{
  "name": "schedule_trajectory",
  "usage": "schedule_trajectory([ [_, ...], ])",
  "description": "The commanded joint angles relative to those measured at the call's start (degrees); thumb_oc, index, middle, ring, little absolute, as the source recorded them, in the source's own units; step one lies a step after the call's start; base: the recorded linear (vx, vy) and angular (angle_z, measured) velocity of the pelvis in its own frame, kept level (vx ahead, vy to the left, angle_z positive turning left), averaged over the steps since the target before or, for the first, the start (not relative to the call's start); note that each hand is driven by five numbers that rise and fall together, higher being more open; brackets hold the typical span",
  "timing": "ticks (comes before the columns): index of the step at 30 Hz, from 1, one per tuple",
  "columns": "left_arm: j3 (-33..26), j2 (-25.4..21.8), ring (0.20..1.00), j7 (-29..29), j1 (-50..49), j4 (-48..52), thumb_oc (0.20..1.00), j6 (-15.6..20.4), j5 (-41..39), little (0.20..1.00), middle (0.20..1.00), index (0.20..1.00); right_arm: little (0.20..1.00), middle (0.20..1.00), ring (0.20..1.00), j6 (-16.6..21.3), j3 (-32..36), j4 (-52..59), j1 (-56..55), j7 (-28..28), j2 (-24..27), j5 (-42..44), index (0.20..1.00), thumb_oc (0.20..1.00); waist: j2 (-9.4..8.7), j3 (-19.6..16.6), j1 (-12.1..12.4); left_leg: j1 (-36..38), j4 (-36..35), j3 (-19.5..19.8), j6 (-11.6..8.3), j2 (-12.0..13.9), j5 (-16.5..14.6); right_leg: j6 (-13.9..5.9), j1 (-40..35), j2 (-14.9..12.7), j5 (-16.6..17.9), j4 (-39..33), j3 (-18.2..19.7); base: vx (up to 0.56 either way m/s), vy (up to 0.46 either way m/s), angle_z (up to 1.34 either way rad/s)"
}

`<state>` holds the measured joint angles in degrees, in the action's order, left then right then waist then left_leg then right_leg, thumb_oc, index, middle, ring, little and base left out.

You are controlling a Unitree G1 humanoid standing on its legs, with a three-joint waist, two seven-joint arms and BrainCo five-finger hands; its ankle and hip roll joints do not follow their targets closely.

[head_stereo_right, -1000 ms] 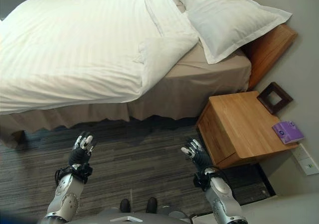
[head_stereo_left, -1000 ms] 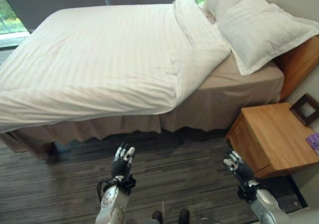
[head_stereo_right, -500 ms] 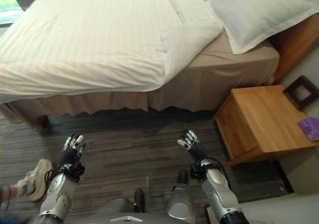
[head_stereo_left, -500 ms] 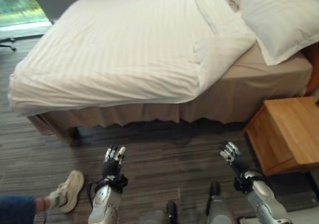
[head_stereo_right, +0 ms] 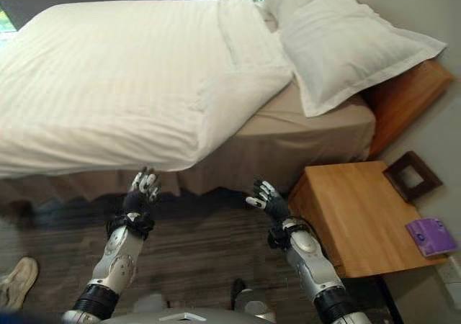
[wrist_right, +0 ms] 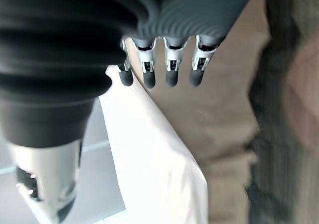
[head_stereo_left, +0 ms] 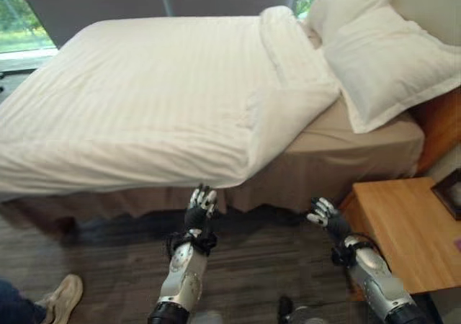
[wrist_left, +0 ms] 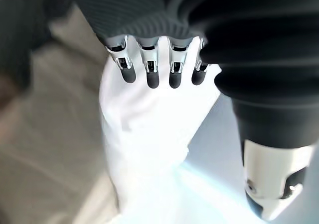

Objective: Making the bed.

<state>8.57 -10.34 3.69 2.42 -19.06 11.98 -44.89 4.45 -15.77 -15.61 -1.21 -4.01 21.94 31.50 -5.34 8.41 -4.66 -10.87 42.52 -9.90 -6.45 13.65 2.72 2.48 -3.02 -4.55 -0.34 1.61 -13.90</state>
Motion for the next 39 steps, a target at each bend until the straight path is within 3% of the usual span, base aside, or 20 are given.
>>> schedule_trajectory([
  [1,-2.1,-2.2,1.0,-0.6,1.9,3.4,1.0,3.3,-1.1,1.0,1.0,1.0,1.0,1.0,1.0,3.5,1.0,3.9,1.6,1.0,1.9,0.6,1.0,1.0,-0.03,2.1,-0.1,7.8,-11.6,-4.0,-1.2,-0.3,3.3,-6.17,-0.7,-1.8,4.1,-6.6,0.7,0.34,0.033,-0.05],
  [2,-2.6,-2.7,1.0,-0.5,1.1,3.4,1.0,3.5,0.0,1.0,1.0,1.0,1.0,1.0,1.0,3.8,2.4,3.6,-0.3,0.7,2.0,0.8,1.0,1.0,0.57,2.1,0.1,6.8,-19.9,-4.9,-0.81,-0.8,2.1,-6.93,-1.7,-1.7,3.6,-6.6,0.8,0.22,0.043,-0.11],
  [3,-2.6,-2.7,1.0,-0.4,1.1,3.4,1.0,3.5,0.1,1.0,1.0,1.0,1.0,1.0,1.0,3.8,2.4,3.6,-0.3,0.7,2.0,0.8,1.0,1.0,0.34,2.0,0.2,7.1,-20.5,-5.1,-0.7,-1.1,2.4,-7.0,-1.7,-2.0,3.6,-6.6,0.9,0.34,0.086,-0.07],
  [5,-4.9,-3.9,1.0,0.2,-0.8,2.6,1.0,4.0,2.7,1.0,1.0,1.0,1.0,1.0,1.0,3.9,3.0,3.5,-2.4,0.2,1.6,-0.3,1.0,1.0,1.55,1.6,1.2,6.2,-35.5,-2.5,-0.6,-4.9,3.3,-8.15,-3.7,-1.6,2.2,-6.6,1.4,0.4,0.137,-0.15],
  [9,-7.3,-4.9,1.0,0.9,-2.4,3.2,1.0,4.2,3.6,1.0,1.0,1.0,1.0,1.0,1.0,3.9,3.6,3.7,-2.9,-0.2,1.0,-0.3,1.0,1.0,2.47,1.0,2.5,6.2,-42.4,-0.1,-1.28,-6.1,6.8,-8.48,-5.6,-0.9,1.2,-6.6,2.3,0.26,0.091,-0.24],
  [13,-7.9,-5.6,1.0,0.8,-2.8,1.6,1.0,4.1,4.4,1.0,1.0,1.0,1.0,1.0,1.0,4.0,4.4,3.8,-3.0,0.1,-0.2,-0.2,1.0,1.0,2.28,-0.1,2.6,8.9,-42.5,0.2,0.36,-7.7,4.3,-9.38,-7.9,-1.6,0.3,-6.6,2.5,0.25,0.18,-0.4],
  [14,-7.8,-5.9,1.0,1.0,-2.8,1.2,1.0,3.4,5.0,1.0,1.0,1.0,1.0,1.0,1.0,4.1,5.6,4.2,-2.8,0.5,-1.2,1.3,1.0,1.0,2.06,-0.8,2.4,10.9,-43.0,-1.5,2.22,-9.1,1.9,-10.64,-7.6,-3.5,0.8,-3.1,2.2,0.22,0.287,0.05],
  [16,-7.8,-6.3,1.0,1.3,-2.9,1.6,1.0,3.5,5.3,1.0,1.0,1.0,1.0,1.0,1.0,4.0,5.3,4.3,-2.3,0.6,-1.4,1.0,1.0,1.0,2.1,-0.6,2.7,12.0,-43.6,-2.6,2.88,-9.3,1.5,-11.13,-5.7,-4.2,1.5,1.6,2.5,0.1,0.232,0.12],
  [17,-7.2,-7.8,1.0,1.6,-2.4,2.0,1.0,3.2,6.8,1.0,1.0,1.0,1.0,1.0,1.0,3.6,4.6,4.4,1.0,1.5,-0.5,-2.8,1.0,1.0,2.58,1.0,2.9,13.5,-44.2,-3.8,4.17,-9.5,0.7,-13.1,0.3,-6.0,4.6,11.8,2.3,0.05,0.202,-0.27],
  [18,-6.9,-8.2,1.0,1.6,-2.2,2.1,1.0,3.0,6.9,1.0,1.0,1.0,1.0,1.0,1.0,3.4,4.3,4.2,3.0,2.5,0.2,-4.7,1.0,1.0,2.52,1.3,3.1,14.1,-44.8,-3.8,4.33,-9.6,0.5,-13.47,2.3,-6.6,5.4,13.8,2.7,0.1,0.239,-0.29],
  [21,-5.6,-8.4,1.0,0.5,-2.4,2.5,1.0,2.4,5.1,1.0,1.0,1.0,1.0,1.0,1.0,2.5,4.6,3.9,9.8,5.8,3.2,-8.6,1.0,1.0,2.19,1.4,3.0,16.6,-47.2,-3.1,4.32,-10.2,-0.2,-12.7,5.6,-6.9,6.8,9.0,2.3,0.13,0.067,0.11],
  [24,-3.5,-8.6,1.0,-0.7,-2.3,2.2,1.0,1.7,4.0,1.0,1.0,1.0,1.0,1.0,1.0,2.9,4.7,2.3,16.1,7.6,6.5,-9.4,1.0,1.0,1.87,1.7,2.5,17.3,-47.5,-1.9,4.12,-10.6,-0.8,-12.54,5.9,-5.5,7.3,2.9,3.9,0.11,-0.027,0.36],
  [25,-0.2,-9.0,1.0,-2.1,-2.0,2.3,1.0,0.7,4.4,1.0,1.0,1.0,1.0,1.0,1.0,3.0,3.9,-1.5,25.7,10.5,10.1,-12.0,1.0,1.0,0.57,2.2,3.1,17.7,-47.5,0.6,4.18,-11.2,-1.3,-12.53,7.2,-3.7,8.4,1.4,8.7,0.09,-0.051,0.74],
  [29,2.1,-7.6,1.0,-3.4,-3.1,2.2,1.0,0.6,2.0,1.0,1.0,1.0,1.0,1.0,1.0,2.5,0.3,-7.6,37.3,12.0,13.1,-14.7,1.0,1.0,-0.03,1.1,4.6,16.8,-47.5,1.8,4.13,-11.9,-1.5,-11.93,4.6,-3.5,7.2,-3.3,8.4,0.08,-0.058,0.81],
  [30,2.6,-6.8,1.0,-4.7,-5.1,2.9,1.0,-0.3,-0.8,1.0,1.0,1.0,1.0,1.0,1.0,2.2,-2.5,-13.3,46.3,12.5,12.7,-15.5,1.0,1.0,0.39,0.8,5.7,16.4,-47.5,2.2,4.08,-11.9,-1.5,-11.75,3.2,-3.3,7.6,-5.6,7.2,0.07,-0.074,0.3],
  [33,3.5,-6.9,1.0,-4.9,-6.1,2.9,1.0,-0.9,-1.8,1.0,1.0,1.0,1.0,1.0,1.0,1.5,-5.3,-21.4,53.6,13.4,11.1,-17.0,1.0,1.0,0.51,0.5,7.0,16.0,-47.5,2.2,3.94,-11.8,-1.4,-11.64,2.9,-3.1,7.7,-6.4,6.5,0.06,-0.056,0.03],
  [35,5.1,-8.0,1.0,-4.8,-5.7,3.7,1.0,-1.0,-1.0,1.0,1.0,1.0,1.0,1.0,1.0,0.1,-10.7,-31.1,62.9,14.7,8.6,-24.2,1.0,1.0,0.77,0.7,8.6,15.3,-47.5,2.9,3.62,-11.6,-1.1,-11.31,2.7,-2.9,7.3,-6.6,5.9,0.04,-0.064,0.03],
  [39,5.7,-9.1,1.0,-5.6,-5.4,4.9,1.0,-1.3,-1.5,1.0,1.0,1.0,1.0,1.0,1.0,-1.7,-14.0,-40.8,68.6,15.7,5.9,-32.0,1.0,1.0,1.58,1.1,9.8,13.7,-47.5,4.5,3.33,-11.6,-0.7,-10.99,3.2,-2.9,6.8,-6.6,5.5,0.01,-0.054,0.18],
])
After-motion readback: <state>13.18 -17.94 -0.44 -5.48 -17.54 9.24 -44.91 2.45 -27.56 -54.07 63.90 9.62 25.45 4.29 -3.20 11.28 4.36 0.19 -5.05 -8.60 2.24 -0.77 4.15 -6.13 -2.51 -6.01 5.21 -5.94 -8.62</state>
